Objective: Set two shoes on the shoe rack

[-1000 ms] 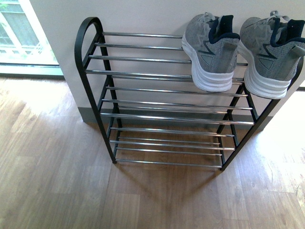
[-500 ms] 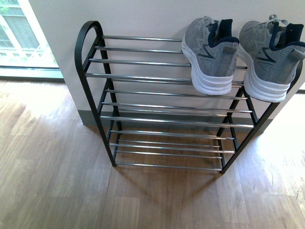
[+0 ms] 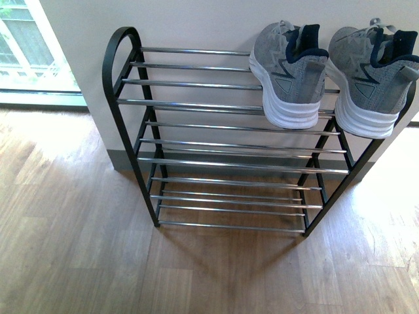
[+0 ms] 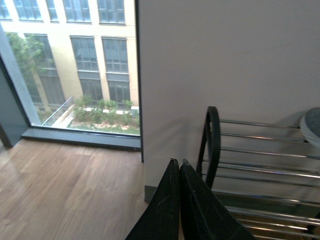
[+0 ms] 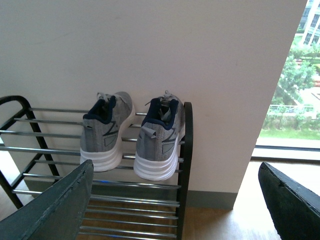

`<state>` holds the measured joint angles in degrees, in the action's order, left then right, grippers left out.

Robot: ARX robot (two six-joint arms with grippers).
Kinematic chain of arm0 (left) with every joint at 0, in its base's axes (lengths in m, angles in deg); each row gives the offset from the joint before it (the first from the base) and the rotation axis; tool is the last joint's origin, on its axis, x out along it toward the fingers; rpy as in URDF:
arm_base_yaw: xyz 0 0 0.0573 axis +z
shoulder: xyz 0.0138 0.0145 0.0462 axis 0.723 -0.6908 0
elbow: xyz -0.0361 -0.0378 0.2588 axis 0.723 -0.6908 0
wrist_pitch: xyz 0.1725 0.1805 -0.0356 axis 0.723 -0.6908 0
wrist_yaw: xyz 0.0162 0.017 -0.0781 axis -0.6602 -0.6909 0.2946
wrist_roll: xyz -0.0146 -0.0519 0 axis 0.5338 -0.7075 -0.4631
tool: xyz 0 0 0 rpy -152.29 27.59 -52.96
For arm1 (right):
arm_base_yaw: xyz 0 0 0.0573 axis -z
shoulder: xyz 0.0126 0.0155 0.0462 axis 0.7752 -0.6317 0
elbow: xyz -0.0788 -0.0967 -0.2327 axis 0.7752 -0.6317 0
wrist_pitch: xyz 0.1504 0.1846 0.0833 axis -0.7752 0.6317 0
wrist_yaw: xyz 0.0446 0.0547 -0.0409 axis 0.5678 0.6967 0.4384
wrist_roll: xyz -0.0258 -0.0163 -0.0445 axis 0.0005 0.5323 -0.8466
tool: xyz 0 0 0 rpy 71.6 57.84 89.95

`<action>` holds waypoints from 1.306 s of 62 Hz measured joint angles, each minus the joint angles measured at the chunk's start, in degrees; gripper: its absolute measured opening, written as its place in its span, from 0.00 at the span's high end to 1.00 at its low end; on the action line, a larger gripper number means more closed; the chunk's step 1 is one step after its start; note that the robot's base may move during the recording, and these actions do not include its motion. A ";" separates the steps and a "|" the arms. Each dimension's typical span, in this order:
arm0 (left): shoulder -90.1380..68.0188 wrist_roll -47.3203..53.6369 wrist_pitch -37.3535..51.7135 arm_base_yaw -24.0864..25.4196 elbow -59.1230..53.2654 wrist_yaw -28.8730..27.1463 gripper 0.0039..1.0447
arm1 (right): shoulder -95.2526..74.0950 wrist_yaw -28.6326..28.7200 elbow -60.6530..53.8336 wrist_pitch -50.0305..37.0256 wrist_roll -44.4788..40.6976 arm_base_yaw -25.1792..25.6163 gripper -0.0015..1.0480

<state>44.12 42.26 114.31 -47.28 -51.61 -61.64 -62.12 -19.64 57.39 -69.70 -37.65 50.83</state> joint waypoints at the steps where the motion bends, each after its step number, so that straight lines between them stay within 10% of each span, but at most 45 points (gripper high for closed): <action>1: 0.26 0.00 -0.15 0.22 -0.13 0.02 0.99 | 0.00 -0.02 0.00 0.00 0.00 0.00 0.09; 81: 33.29 0.04 -28.68 0.72 -4.26 0.63 0.99 | 0.00 0.02 0.00 0.00 0.02 0.00 0.09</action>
<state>77.41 42.30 85.63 -46.56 -55.87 -61.00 -62.12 -19.62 57.39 -69.70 -37.63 50.83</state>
